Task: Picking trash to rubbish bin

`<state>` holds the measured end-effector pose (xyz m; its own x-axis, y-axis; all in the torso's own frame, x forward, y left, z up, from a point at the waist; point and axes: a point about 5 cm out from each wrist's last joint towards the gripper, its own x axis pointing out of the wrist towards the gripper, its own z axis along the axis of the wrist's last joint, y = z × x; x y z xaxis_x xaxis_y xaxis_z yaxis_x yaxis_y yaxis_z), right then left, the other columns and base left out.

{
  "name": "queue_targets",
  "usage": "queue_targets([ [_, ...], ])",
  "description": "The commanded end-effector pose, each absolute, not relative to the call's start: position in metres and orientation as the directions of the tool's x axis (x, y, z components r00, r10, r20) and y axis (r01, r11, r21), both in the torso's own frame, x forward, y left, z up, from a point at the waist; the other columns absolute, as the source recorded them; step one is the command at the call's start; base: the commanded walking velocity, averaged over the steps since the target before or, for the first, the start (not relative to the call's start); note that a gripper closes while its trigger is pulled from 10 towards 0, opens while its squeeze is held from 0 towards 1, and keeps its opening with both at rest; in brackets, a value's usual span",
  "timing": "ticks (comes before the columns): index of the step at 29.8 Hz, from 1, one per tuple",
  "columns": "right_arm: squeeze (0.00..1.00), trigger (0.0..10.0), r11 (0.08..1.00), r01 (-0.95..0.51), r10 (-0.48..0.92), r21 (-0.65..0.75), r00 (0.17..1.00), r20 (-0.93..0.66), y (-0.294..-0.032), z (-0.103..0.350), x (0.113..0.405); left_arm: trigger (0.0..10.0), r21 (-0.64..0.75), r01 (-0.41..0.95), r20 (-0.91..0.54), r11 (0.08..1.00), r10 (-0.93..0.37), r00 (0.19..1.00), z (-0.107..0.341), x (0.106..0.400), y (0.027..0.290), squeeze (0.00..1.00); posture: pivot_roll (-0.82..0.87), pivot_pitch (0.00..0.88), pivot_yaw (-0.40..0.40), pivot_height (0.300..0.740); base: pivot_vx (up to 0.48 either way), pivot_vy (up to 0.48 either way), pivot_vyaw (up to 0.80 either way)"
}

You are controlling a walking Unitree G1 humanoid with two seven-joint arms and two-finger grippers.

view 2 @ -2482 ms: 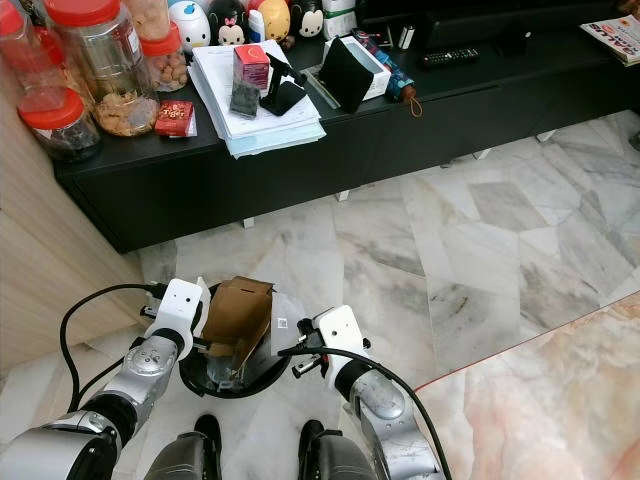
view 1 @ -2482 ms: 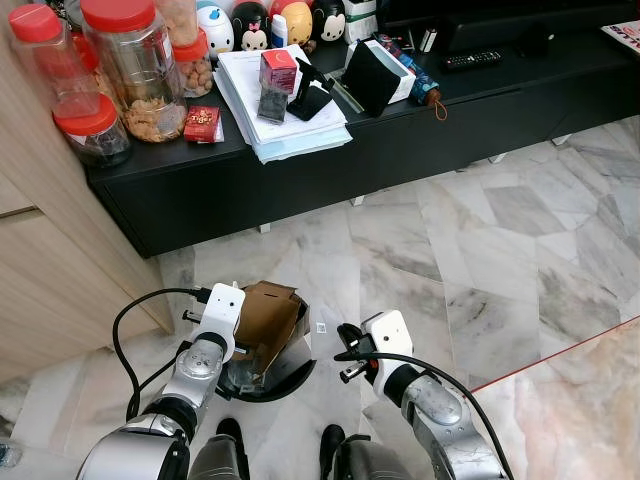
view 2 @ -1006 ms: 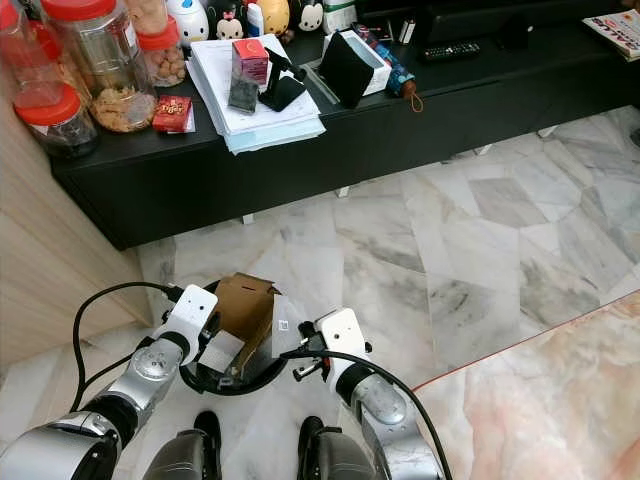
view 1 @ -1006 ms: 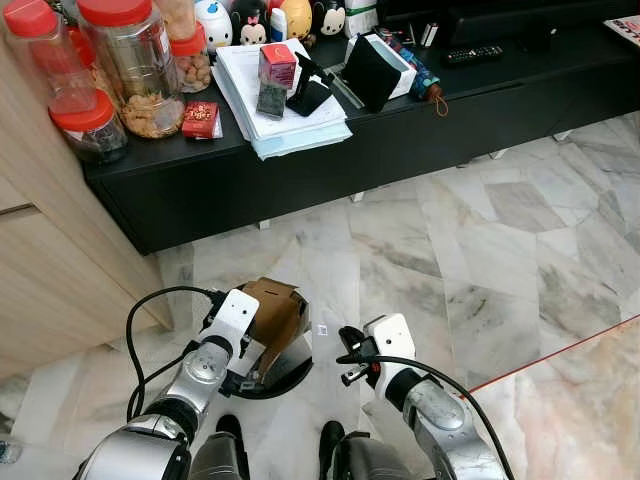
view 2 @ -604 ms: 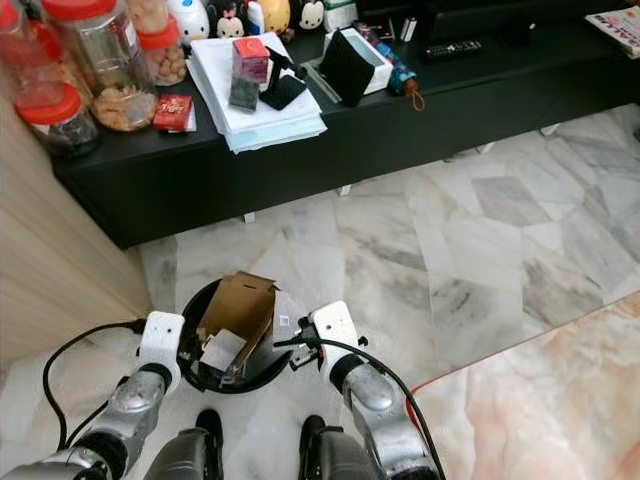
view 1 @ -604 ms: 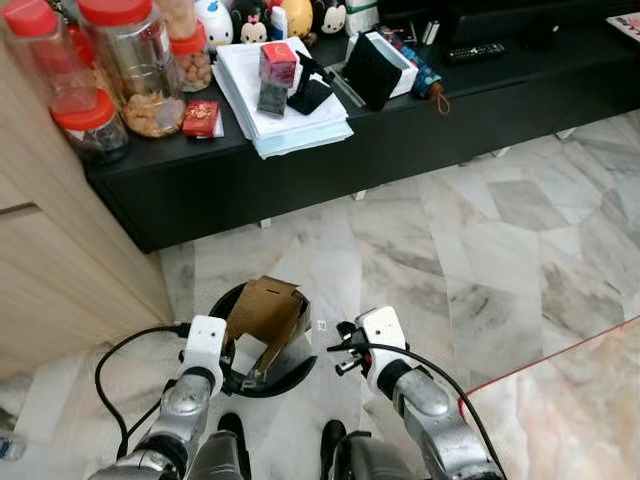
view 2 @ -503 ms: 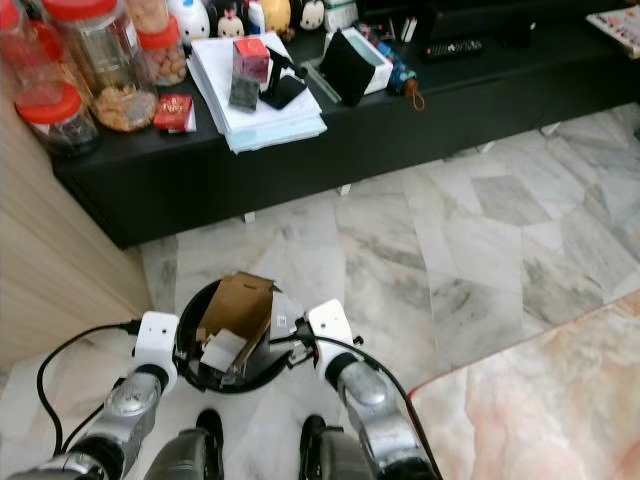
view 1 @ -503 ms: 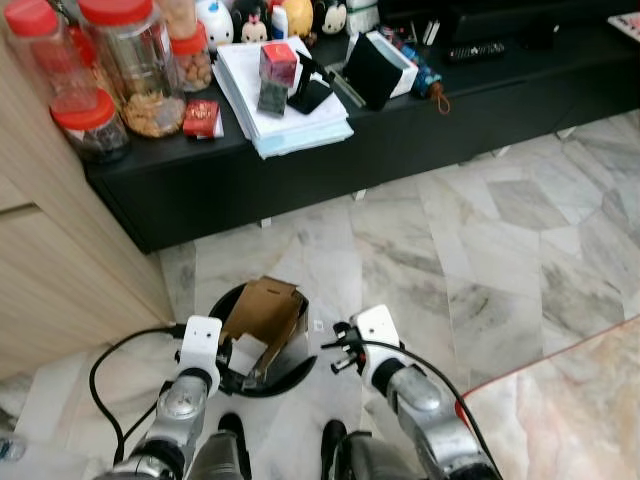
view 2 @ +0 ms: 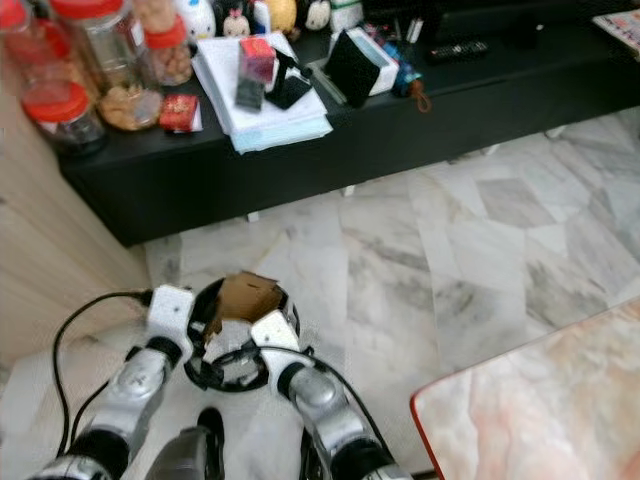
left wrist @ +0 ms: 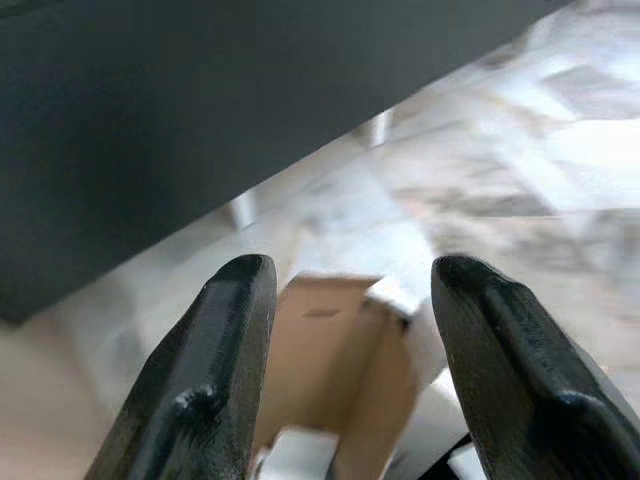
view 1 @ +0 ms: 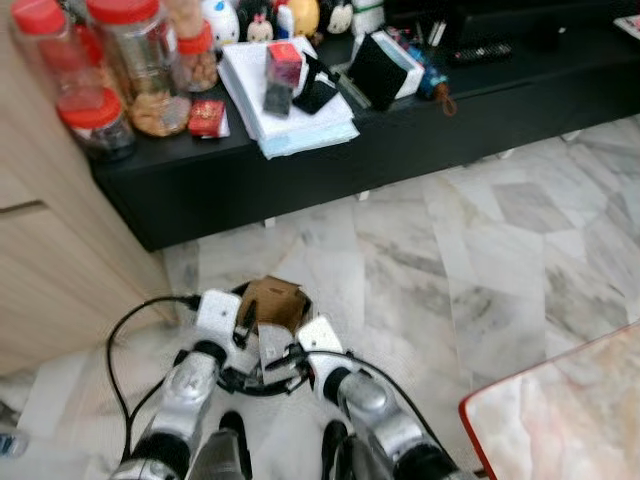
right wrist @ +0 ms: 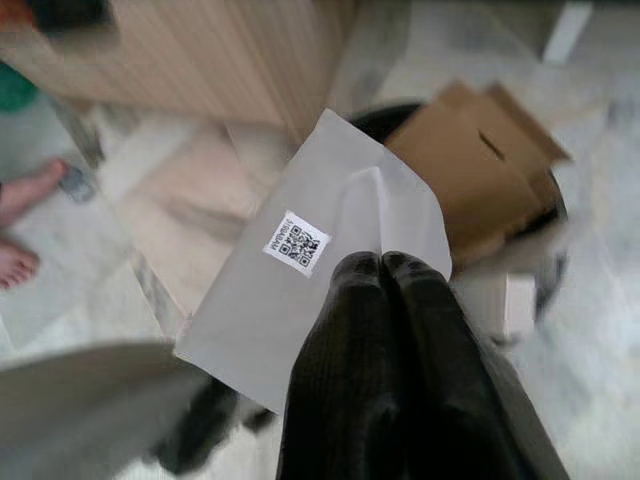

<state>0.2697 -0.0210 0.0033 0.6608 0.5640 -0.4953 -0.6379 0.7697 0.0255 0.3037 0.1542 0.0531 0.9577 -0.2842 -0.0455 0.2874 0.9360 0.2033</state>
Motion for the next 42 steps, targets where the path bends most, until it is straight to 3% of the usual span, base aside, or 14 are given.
queue_targets([
  [1, 0.0, 10.0, 0.764, -0.643, 0.574, 0.046, 0.646, -0.503, -0.004, 0.004, 0.266, 10.0, 0.18, 0.33, -0.069, 0.927, -0.323, 0.944, 0.047, 0.296, 0.148, 0.0, 0.15, 0.32, -0.142, 0.74, 0.0, 0.0, 0.0],
  [6, 0.0, 10.0, 0.741, -0.671, 0.579, 0.012, 0.631, -0.516, 0.01, 0.003, 0.262, 10.0, 0.165, 0.345, 0.018, 0.924, -0.353, 0.935, 0.07, 0.294, 0.139, 0.0, 0.16, 0.326, -0.145, 0.74, 0.0, 0.0, 0.0],
  [10, 0.0, 10.0, 0.766, -0.643, 0.552, -0.014, 0.668, -0.499, 0.009, 0.005, 0.265, 10.0, 0.177, 0.264, 0.046, 0.948, -0.276, 0.96, 0.077, 0.297, 0.151, 0.0, 0.17, 0.326, -0.146, 0.74, 0.0, 0.0, 0.0],
  [20, 0.0, 10.0, 0.854, -0.518, 0.439, -0.046, 0.766, -0.47, -0.004, 0.014, 0.283, 10.0, 0.148, 0.18, -0.056, 0.972, -0.174, 0.983, 0.06, 0.284, 0.17, 0.0, 0.17, 0.318, -0.146, 0.74, 0.0, 0.0, 0.0],
  [26, 0.0, 10.0, 0.859, -0.511, 0.455, -0.036, 0.793, -0.406, 0.004, 0.033, 0.297, 10.0, 0.151, 0.167, -0.06, 0.974, -0.159, 0.985, 0.059, 0.283, 0.17, 0.0, 0.16, 0.309, -0.146, 0.74, 0.0, 0.0, 0.0],
  [36, 0.0, 10.0, 0.82, -0.567, 0.467, -0.078, 0.742, -0.481, 0.021, 0.025, 0.284, 10.0, 0.134, 0.151, 0.005, 0.979, -0.153, 0.988, 0.075, 0.281, 0.161, 0.0, 0.19, 0.299, -0.148, 0.74, 0.0, 0.0, 0.0],
  [42, 0.0, 10.0, 0.789, -0.612, 0.513, -0.048, 0.7, -0.496, 0.033, 0.023, 0.275, 10.0, 0.151, 0.255, -0.044, 0.955, -0.251, 0.967, 0.073, 0.268, 0.163, 0.0, 0.21, 0.298, -0.145, 0.74, 0.0, 0.0, 0.0],
])
